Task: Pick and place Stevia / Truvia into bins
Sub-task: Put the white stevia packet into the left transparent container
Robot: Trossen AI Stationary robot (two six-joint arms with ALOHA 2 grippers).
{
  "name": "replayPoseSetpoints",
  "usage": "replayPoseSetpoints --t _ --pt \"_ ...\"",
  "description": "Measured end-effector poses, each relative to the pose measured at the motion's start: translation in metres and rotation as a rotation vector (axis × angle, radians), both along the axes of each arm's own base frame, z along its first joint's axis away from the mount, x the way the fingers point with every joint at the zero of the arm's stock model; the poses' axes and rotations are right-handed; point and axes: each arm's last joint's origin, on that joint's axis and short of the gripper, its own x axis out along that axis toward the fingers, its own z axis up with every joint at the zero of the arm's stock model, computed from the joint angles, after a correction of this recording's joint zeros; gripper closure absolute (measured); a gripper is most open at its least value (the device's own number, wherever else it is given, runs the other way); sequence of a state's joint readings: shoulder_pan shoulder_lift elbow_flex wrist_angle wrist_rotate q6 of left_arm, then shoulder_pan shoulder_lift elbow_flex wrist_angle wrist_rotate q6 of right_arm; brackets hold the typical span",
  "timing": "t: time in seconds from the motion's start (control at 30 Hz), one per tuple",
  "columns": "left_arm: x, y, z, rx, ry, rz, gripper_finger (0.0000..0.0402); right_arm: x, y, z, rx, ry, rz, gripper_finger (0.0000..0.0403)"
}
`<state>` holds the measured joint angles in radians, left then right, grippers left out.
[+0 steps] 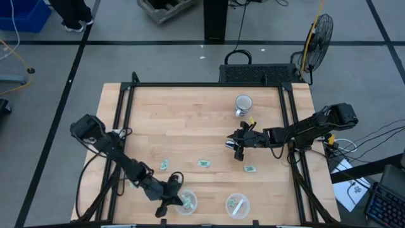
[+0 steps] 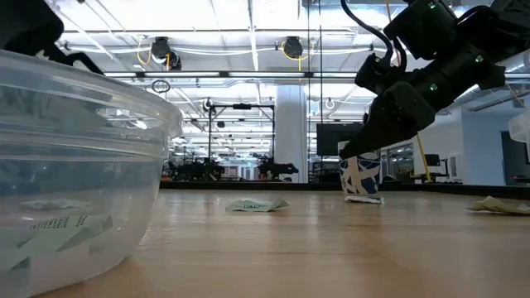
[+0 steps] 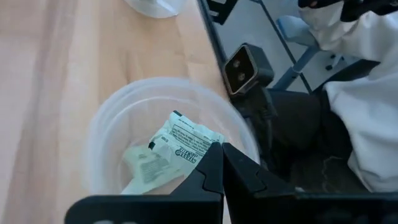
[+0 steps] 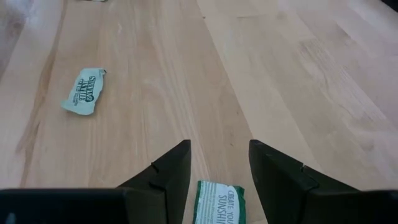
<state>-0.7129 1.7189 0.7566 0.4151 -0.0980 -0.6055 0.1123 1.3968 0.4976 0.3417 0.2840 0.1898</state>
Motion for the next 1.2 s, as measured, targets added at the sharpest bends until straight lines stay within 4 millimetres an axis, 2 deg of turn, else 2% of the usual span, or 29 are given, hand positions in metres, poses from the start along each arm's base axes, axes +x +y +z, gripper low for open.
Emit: replayPoseSetpoints --t 0.13,0.3,0.43,0.53,0.77,0.9,1.03,1.2 --pt "0.006 -0.002 0.003 0.018 0.020 -0.008 0.0391 0.001 0.000 0.001 0.001 -0.010 0.000 0.0248" --pt "0.003 0.008 -0.009 0.048 0.177 0.075 0.0363 0.002 0.000 0.002 0.008 -0.028 -0.004 0.0248" --pt "0.004 0.011 -0.010 0.068 0.186 0.095 0.0339 0.002 0.000 0.003 0.008 -0.036 -0.003 0.0248" --pt "0.008 0.011 0.000 0.050 0.100 0.074 0.0325 0.002 0.000 0.003 -0.017 -0.031 0.012 0.0248" --pt "0.007 0.017 0.041 -0.007 -0.063 0.042 0.0317 0.002 0.000 0.004 -0.053 -0.031 0.037 0.0248" --pt "-0.008 0.025 0.069 -0.066 -0.055 0.009 0.0316 0.004 0.000 0.005 -0.051 -0.053 0.037 0.0248" --pt "-0.036 0.039 0.088 -0.077 0.080 0.092 0.0316 0.006 0.000 0.009 -0.047 -0.096 0.037 0.0248" --pt "-0.071 0.059 0.085 -0.011 0.344 0.332 0.0316 0.007 0.000 0.010 -0.045 -0.115 0.037 0.0248"
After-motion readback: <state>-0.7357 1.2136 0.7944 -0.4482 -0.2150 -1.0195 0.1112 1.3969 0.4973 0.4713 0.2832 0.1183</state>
